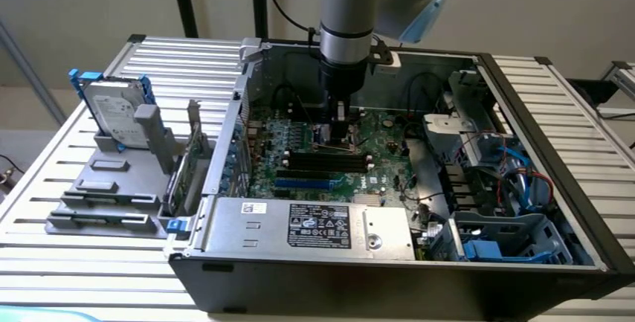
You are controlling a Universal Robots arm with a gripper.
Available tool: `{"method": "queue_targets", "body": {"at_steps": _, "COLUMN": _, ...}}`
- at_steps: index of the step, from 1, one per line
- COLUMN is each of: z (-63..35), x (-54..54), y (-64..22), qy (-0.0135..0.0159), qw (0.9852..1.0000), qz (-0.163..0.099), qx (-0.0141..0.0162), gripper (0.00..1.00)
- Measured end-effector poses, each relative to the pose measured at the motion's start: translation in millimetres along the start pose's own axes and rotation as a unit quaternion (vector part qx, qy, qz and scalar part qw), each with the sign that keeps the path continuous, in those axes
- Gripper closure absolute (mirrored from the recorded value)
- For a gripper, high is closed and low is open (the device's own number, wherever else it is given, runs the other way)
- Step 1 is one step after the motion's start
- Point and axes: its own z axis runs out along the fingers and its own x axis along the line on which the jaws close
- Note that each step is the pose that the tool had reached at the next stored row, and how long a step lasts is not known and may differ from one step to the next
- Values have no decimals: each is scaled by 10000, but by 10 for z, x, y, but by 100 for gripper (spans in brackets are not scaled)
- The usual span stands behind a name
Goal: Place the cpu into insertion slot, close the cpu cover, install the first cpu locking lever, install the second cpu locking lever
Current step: 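Place the cpu into insertion slot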
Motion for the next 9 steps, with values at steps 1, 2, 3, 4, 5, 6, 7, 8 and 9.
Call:
{"method": "queue_targets", "body": {"at_steps": 1, "z": 2, "x": -1, "y": 0, "qy": 0, "qw": 10000, "qz": 2, "qx": 0, "gripper": 46}}
{"method": "queue_targets", "body": {"at_steps": 2, "z": 2, "x": -2, "y": 0, "qy": -2, "qw": 10000, "qz": 4, "qx": 1, "gripper": 46}}
{"method": "queue_targets", "body": {"at_steps": 3, "z": 3, "x": -3, "y": 0, "qy": -3, "qw": 10000, "qz": 5, "qx": 2, "gripper": 46}}
{"method": "queue_targets", "body": {"at_steps": 4, "z": 5, "x": -3, "y": 0, "qy": -4, "qw": 10000, "qz": 6, "qx": 1, "gripper": 46}}
{"method": "queue_targets", "body": {"at_steps": 5, "z": 6, "x": -4, "y": 0, "qy": -7, "qw": 10000, "qz": 7, "qx": 2, "gripper": 46}}
{"method": "queue_targets", "body": {"at_steps": 6, "z": 7, "x": -5, "y": 0, "qy": -9, "qw": 10000, "qz": 7, "qx": 4, "gripper": 46}}
{"method": "queue_targets", "body": {"at_steps": 7, "z": 9, "x": -5, "y": 0, "qy": -14, "qw": 10000, "qz": 8, "qx": 6, "gripper": 46}}
{"method": "queue_targets", "body": {"at_steps": 8, "z": 10, "x": -6, "y": 0, "qy": -19, "qw": 10000, "qz": 9, "qx": 7, "gripper": 46}}
{"method": "queue_targets", "body": {"at_steps": 9, "z": 11, "x": -6, "y": 0, "qy": -26, "qw": 10000, "qz": 8, "qx": 9, "gripper": 46}}
